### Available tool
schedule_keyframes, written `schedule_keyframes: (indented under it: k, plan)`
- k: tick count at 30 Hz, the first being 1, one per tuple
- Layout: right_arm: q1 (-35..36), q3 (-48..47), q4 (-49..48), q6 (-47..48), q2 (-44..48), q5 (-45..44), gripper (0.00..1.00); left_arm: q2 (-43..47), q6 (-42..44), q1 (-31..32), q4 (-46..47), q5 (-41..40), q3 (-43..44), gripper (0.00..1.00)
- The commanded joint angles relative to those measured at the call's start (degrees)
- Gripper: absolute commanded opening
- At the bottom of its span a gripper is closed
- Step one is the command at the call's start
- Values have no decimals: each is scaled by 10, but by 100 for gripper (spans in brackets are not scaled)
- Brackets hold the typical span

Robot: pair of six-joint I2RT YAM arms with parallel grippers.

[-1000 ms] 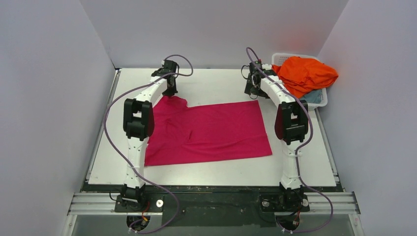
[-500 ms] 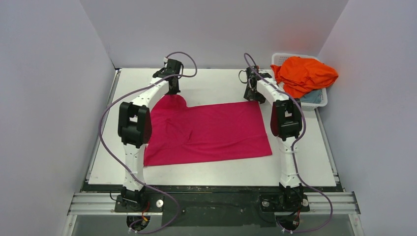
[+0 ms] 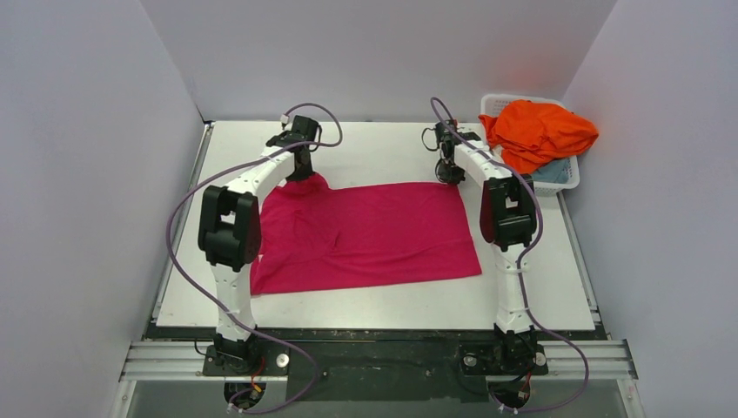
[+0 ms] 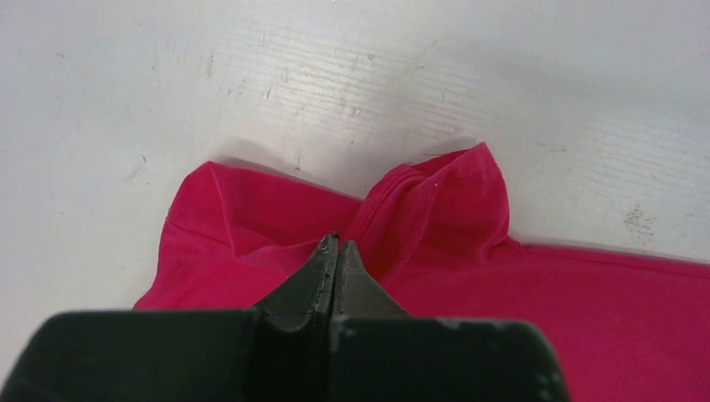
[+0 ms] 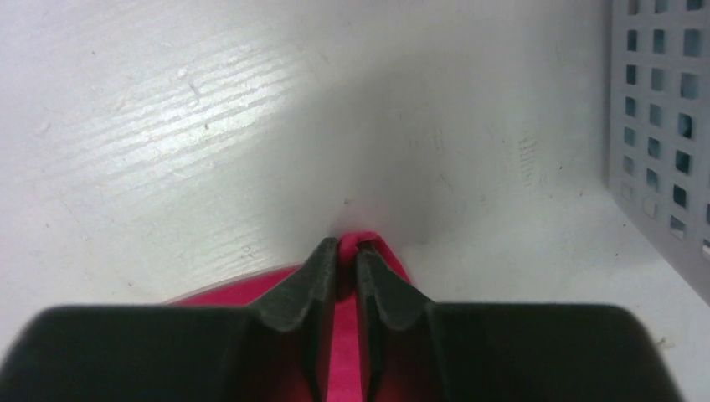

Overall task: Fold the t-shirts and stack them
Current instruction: Grab the side of the flattened tshirt furthest away from the robot with both arms

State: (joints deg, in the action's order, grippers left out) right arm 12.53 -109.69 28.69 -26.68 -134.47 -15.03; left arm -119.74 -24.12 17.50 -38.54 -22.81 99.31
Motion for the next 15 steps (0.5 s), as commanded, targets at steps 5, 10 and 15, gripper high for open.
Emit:
schedule_keyframes:
  k: [5,10,15]
  plan:
    - [8,16,36,20,55,-38,0,87,-40,3,28,4,-71,0]
    - [21,62,21,39,115,-35,0,158,-63,13,57,12,-151,0]
    - [29,154,-4,46,198,-17,0,216,-77,29,66,6,-226,0]
